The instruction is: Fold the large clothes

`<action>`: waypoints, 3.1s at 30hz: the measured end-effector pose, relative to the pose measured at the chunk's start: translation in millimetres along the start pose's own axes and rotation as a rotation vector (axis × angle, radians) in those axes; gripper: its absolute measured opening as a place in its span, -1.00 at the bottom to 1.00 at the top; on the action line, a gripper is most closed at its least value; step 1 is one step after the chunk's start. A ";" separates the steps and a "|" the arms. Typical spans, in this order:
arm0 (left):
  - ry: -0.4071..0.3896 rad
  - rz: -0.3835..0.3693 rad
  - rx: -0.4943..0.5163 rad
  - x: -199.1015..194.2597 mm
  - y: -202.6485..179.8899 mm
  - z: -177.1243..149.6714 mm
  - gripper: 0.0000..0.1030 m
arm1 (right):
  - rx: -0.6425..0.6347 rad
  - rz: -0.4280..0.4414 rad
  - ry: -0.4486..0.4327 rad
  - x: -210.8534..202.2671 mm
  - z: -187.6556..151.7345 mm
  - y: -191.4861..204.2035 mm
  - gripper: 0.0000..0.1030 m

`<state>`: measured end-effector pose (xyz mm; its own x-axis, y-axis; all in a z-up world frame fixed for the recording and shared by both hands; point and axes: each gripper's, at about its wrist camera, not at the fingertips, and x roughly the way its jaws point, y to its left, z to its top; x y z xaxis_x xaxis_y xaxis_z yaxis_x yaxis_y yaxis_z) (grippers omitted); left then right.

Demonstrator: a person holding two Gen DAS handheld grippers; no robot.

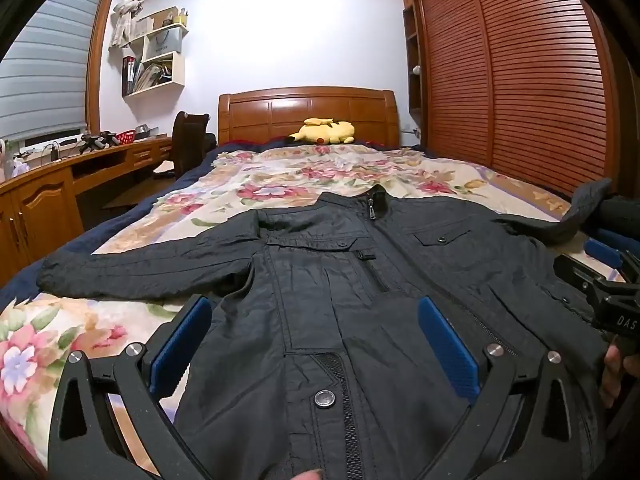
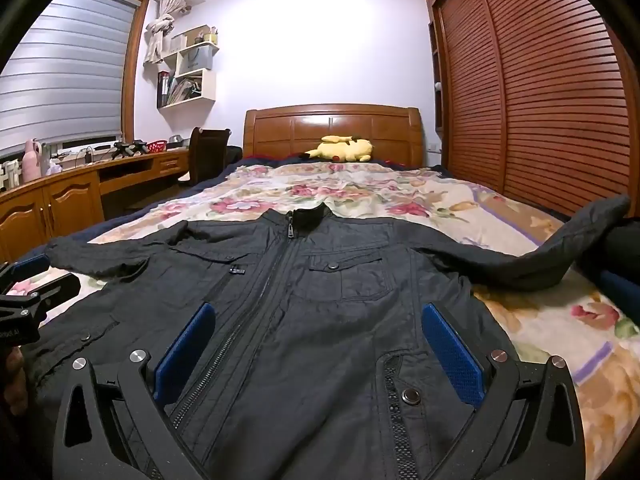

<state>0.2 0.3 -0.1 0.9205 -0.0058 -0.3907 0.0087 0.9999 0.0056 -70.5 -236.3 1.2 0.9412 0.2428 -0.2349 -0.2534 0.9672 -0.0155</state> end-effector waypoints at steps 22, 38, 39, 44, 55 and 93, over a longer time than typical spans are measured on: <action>-0.013 0.007 0.013 -2.5 1.1 2.5 1.00 | 0.003 0.000 -0.002 -0.8 -0.7 -0.9 0.99; -0.017 0.009 0.017 -2.9 0.1 2.2 1.00 | 0.006 0.000 -0.004 -0.8 -1.5 -1.1 0.99; -0.017 0.009 0.017 -3.0 0.2 2.5 1.00 | 0.006 0.000 -0.004 -0.9 -1.6 -1.1 0.99; -0.018 0.009 0.018 -3.0 -0.1 2.2 1.00 | 0.005 0.001 -0.003 -1.0 -1.7 -0.9 0.99; -0.019 0.009 0.019 -3.3 1.7 3.8 1.00 | 0.007 0.002 -0.004 -1.0 -1.6 -0.9 0.99; -0.019 0.010 0.018 -6.7 2.4 5.2 1.00 | 0.009 0.012 0.004 0.6 -0.6 2.9 0.99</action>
<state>-4.0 2.7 7.3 0.9278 0.0041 -0.3729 0.0060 0.9996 0.0260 -70.8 -233.4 0.4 0.9372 0.2546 -0.2386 -0.2631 0.9647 -0.0042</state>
